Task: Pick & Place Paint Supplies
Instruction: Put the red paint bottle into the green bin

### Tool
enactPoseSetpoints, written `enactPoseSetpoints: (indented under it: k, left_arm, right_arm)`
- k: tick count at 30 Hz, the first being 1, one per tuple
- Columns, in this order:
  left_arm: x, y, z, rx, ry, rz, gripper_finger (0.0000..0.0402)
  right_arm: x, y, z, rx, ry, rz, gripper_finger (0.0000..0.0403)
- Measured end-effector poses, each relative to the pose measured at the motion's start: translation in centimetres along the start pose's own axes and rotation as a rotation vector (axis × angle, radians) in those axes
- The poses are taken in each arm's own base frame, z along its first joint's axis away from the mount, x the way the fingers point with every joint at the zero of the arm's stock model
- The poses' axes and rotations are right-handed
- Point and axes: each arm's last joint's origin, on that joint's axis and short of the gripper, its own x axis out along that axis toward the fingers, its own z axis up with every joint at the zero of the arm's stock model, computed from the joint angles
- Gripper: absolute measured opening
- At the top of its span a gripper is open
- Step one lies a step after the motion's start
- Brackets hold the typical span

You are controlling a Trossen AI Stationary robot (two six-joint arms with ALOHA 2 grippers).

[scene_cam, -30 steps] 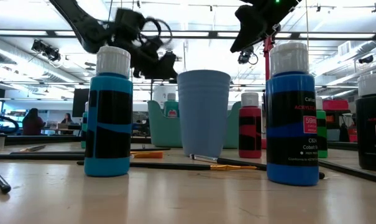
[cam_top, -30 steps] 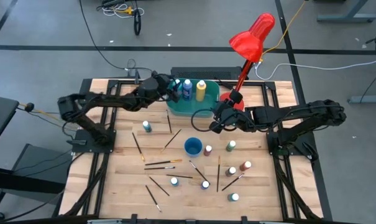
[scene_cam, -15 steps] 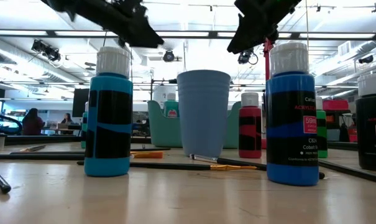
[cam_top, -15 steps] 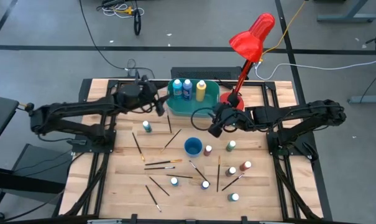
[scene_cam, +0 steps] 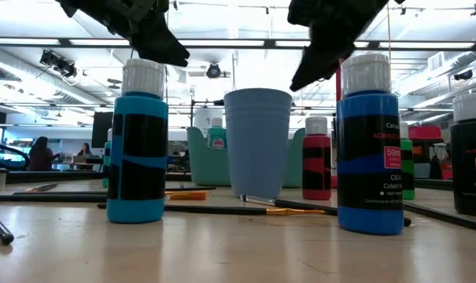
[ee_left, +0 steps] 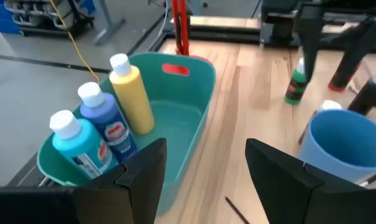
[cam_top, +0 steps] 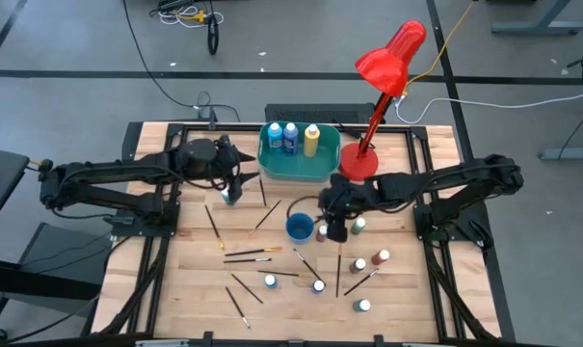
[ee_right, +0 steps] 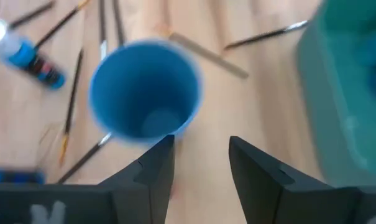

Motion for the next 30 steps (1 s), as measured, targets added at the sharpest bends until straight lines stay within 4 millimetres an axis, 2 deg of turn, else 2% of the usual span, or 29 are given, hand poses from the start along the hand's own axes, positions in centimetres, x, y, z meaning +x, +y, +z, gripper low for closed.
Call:
enactPoseSetpoints:
  k: [8, 19, 30]
  left_arm:
    - [0.1, -0.1, -0.1, -0.005, 0.013, -0.005, 0.0231]
    - [0.1, -0.1, -0.1, -0.024, 0.013, -0.005, 0.0231]
    - [0.1, -0.1, -0.1, -0.024, 0.005, -0.004, 0.0231]
  right_arm:
    - [0.1, 0.8, -0.6, 0.021, 0.042, -0.026, 0.0155]
    - [3.4, 2.5, -1.9, -0.031, 0.164, -0.014, 0.0155]
    - [3.5, 2.6, -1.9, -0.028, 0.157, -0.037, 0.0155]
